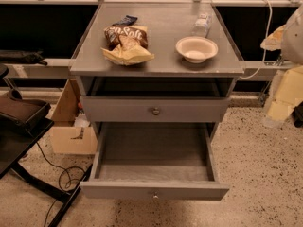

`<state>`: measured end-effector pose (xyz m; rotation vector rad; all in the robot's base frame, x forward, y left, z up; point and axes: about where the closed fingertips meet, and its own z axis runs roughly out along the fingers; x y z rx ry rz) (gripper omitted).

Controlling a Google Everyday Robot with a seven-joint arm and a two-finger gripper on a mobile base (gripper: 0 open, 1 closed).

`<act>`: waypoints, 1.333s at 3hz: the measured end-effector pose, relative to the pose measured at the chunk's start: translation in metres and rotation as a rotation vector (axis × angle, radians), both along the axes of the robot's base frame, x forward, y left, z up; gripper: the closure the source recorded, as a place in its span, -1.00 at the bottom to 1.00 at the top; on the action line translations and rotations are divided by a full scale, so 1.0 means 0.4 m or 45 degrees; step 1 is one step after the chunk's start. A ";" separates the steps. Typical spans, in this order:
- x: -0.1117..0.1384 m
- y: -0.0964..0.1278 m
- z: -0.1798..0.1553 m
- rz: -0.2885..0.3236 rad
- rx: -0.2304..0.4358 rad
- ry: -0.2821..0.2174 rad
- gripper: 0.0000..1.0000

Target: Place brown chip bag into middle drawer

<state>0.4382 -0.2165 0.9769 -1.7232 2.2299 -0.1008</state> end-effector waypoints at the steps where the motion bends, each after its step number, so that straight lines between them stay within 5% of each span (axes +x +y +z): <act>1: 0.000 0.000 0.000 0.000 0.000 0.000 -1.00; 2: 0.046 0.023 0.014 -0.047 0.097 -0.035 -1.00; 3: 0.183 0.135 0.055 -0.152 0.399 -0.076 -1.00; 4: 0.310 0.251 0.114 -0.234 0.609 -0.091 -1.00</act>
Offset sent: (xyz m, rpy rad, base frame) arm 0.0469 0.0211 0.0102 0.1927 -0.0508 -0.0944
